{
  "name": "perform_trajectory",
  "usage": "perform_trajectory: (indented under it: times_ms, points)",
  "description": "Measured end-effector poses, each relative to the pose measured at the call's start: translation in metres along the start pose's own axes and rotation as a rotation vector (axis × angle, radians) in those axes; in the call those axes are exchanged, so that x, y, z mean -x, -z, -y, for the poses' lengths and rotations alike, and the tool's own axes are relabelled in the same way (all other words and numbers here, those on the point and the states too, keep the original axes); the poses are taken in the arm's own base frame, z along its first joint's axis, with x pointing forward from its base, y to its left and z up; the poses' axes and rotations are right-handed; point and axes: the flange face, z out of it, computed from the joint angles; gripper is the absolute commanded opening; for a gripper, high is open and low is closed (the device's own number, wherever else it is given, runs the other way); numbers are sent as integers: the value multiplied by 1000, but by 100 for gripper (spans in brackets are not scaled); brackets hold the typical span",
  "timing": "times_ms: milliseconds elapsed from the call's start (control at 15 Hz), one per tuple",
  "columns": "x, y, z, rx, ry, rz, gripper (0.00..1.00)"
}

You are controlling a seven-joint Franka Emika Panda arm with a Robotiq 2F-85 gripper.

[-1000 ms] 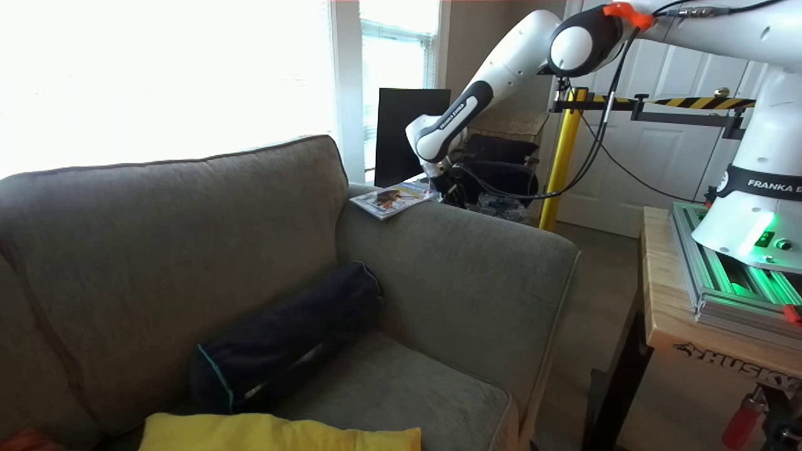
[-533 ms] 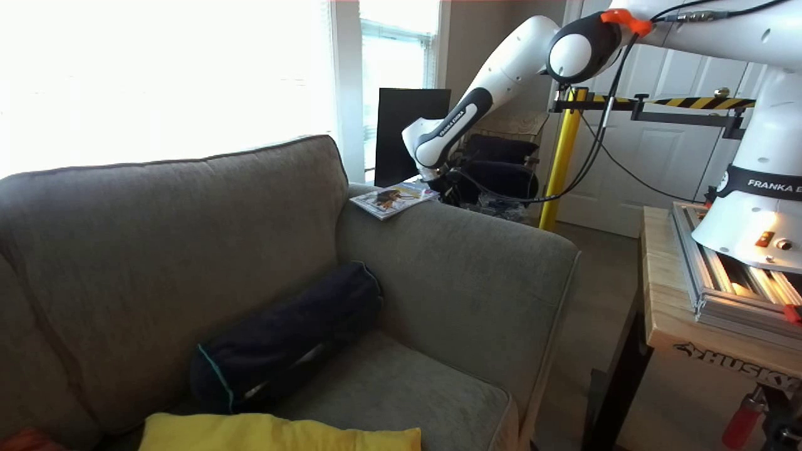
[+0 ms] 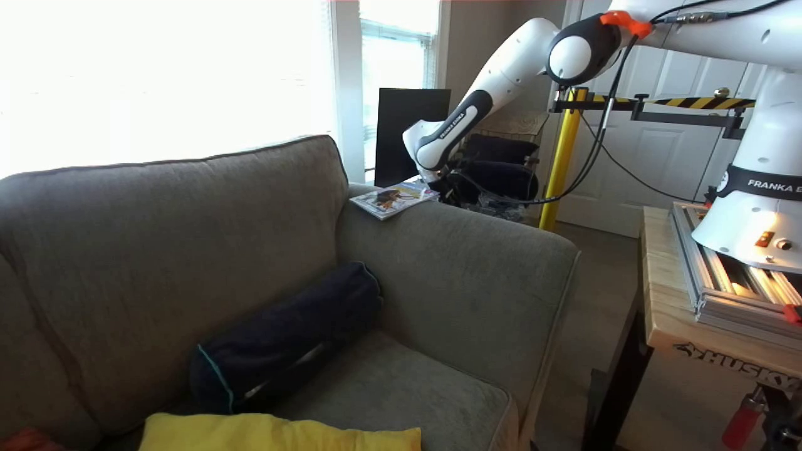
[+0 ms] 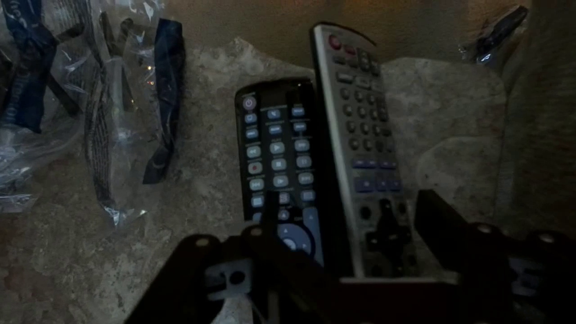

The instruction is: Put the remote on the side table

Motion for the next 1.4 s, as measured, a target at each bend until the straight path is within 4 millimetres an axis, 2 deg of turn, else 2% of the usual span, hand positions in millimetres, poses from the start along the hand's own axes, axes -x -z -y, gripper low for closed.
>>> perform_trajectory:
  times_ms: [200, 400, 733, 933, 1133, 1400]
  points:
    - [1, 1, -6, 7, -10, 1, 100]
    - [1, 20, -13, 9, -19, -23, 100]
    - [10, 97, -34, 4, -44, -137, 100]
    - [24, 142, -36, -6, -42, -220, 100]
    - [41, 180, -15, -39, -9, -280, 100]
    - [69, 221, 32, -81, 58, -346, 100]
